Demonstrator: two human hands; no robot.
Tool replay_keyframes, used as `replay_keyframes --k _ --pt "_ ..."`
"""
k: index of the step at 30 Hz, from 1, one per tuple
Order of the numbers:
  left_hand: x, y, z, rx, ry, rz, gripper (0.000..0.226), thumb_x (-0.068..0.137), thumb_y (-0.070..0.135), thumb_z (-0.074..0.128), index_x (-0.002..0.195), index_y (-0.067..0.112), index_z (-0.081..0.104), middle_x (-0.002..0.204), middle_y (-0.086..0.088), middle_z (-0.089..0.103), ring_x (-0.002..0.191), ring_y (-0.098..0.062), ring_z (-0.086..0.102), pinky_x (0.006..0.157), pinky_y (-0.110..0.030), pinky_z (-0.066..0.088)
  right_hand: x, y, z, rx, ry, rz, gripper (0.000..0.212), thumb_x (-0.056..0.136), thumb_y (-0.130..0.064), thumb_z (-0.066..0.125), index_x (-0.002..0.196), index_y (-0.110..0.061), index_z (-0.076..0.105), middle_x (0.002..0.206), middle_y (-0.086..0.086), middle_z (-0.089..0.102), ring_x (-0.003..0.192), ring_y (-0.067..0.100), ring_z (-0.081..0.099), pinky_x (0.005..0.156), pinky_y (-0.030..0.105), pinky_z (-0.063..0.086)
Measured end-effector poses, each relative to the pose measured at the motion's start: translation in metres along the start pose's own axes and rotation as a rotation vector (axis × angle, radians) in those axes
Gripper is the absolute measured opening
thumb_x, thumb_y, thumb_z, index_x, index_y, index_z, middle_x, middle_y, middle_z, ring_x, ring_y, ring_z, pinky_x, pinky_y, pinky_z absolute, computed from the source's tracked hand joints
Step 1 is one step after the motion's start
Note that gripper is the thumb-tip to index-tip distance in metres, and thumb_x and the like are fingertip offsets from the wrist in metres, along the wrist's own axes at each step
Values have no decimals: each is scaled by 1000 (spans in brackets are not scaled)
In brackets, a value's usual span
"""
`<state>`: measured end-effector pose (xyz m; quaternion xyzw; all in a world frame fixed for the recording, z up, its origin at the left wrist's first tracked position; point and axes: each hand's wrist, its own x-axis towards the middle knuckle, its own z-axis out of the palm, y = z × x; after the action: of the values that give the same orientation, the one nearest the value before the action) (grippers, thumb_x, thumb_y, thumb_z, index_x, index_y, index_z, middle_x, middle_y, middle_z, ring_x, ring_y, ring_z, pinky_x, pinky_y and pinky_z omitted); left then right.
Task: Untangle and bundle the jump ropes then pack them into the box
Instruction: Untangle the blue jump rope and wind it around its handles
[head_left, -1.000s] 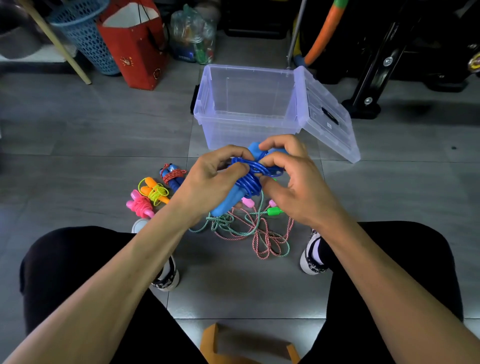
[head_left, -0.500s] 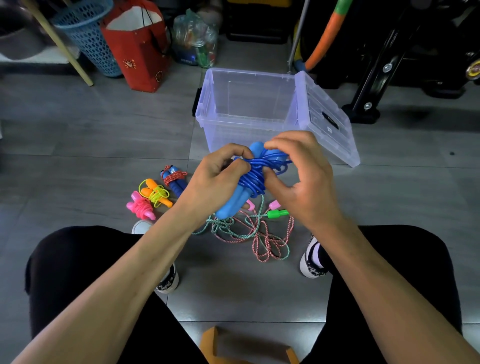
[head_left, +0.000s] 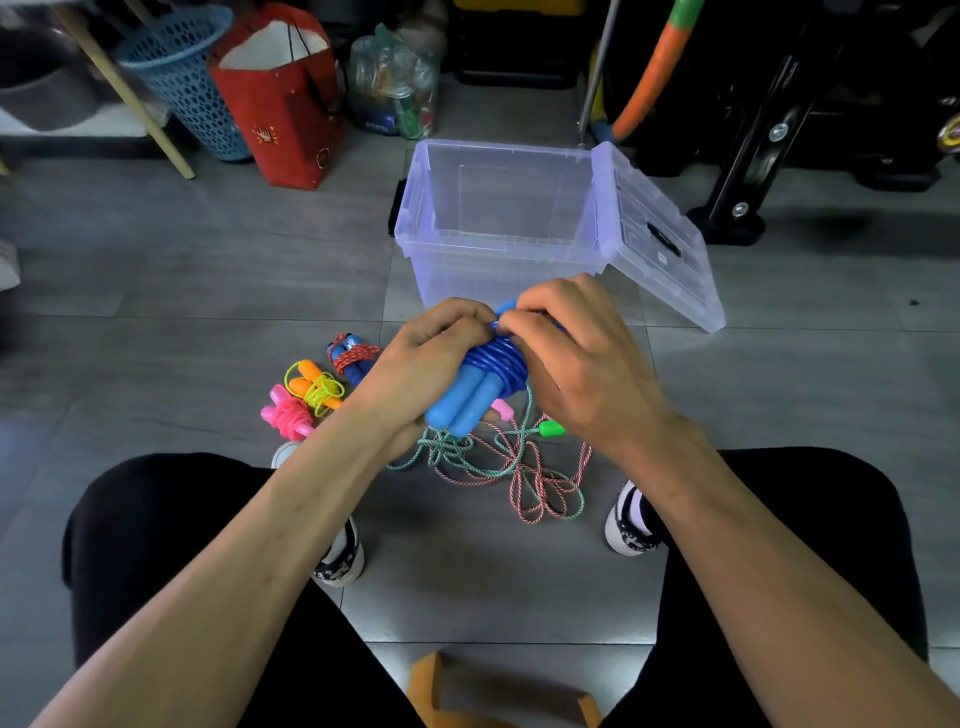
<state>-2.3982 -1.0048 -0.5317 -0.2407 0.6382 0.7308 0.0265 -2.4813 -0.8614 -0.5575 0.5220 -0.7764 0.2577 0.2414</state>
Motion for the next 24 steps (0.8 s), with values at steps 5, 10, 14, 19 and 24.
replay_keyframes --k 5,10,14,19,24 --pt "0 3 6 -165 33 -42 14 98 12 49 106 7 59 85 -12 68 65 -29 68 51 -36 55 2 -1 2 52 22 85 16 90 4 53 95 -1 68 95 13 61 82 26 47 73 35 43" --pt "15 1 2 -166 218 18 13 96 11 49 92 12 61 86 -15 66 73 -33 64 65 -46 57 -1 -3 -1 157 -7 148 10 91 4 54 97 1 61 102 10 51 91 27 46 81 31 42" --pt "15 2 3 -265 168 62 9 97 9 52 95 16 58 94 -11 65 73 -30 66 71 -50 57 0 -3 -9 316 48 352 11 94 2 51 102 1 59 100 7 52 88 5 48 81 11 37" --pt "19 -7 1 -239 148 90 9 95 11 58 97 18 53 97 -14 67 80 -36 70 78 -47 51 -4 1 -5 427 -52 455 15 90 -3 57 104 -10 60 98 -1 58 77 4 54 69 16 44" --pt "22 -14 3 -150 228 113 17 89 18 70 93 18 54 93 -18 68 80 -38 71 76 -54 56 -4 6 -2 274 -125 382 10 90 -16 66 97 -9 63 91 -5 54 68 7 49 64 27 46"
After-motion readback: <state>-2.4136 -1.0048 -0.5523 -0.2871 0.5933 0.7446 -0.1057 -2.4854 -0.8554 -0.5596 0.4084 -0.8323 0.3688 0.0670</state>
